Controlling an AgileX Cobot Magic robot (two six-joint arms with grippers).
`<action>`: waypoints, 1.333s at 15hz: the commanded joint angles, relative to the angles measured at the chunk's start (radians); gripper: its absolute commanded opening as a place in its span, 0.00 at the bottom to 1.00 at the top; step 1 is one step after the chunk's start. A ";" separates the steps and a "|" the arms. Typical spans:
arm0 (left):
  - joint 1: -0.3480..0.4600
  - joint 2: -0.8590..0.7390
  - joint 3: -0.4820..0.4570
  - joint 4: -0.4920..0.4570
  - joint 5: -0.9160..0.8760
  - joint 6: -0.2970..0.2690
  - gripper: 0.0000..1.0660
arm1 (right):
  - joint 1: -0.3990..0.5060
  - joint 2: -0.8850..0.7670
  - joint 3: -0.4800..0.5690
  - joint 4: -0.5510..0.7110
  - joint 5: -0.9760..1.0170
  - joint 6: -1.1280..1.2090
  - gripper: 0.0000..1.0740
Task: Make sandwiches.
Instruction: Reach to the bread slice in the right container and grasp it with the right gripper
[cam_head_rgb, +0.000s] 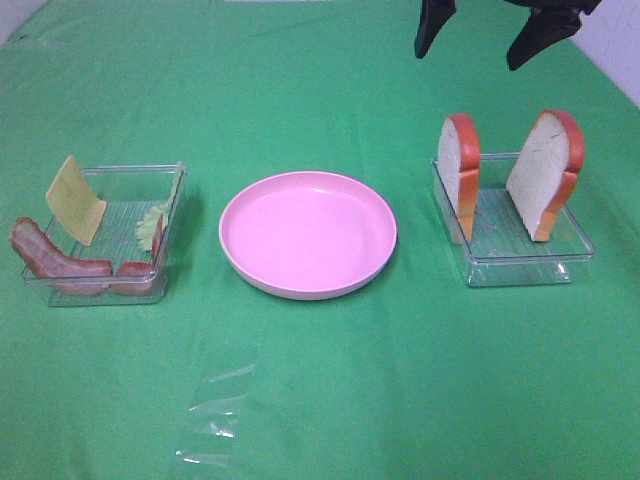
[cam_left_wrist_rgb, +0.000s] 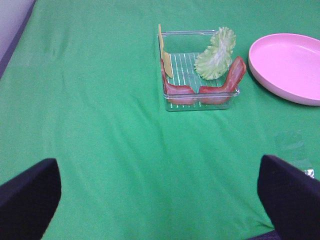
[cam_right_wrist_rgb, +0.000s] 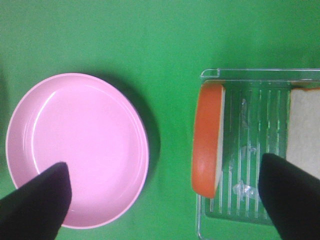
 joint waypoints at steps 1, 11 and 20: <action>0.001 -0.016 0.001 0.000 -0.005 0.000 0.96 | 0.003 0.041 -0.013 -0.014 0.082 0.018 0.90; 0.001 -0.016 0.001 0.001 -0.005 0.000 0.96 | 0.002 0.150 -0.013 -0.043 0.090 0.021 0.90; 0.001 -0.016 0.001 0.003 -0.005 0.000 0.96 | 0.000 0.257 -0.013 -0.067 0.116 0.002 0.82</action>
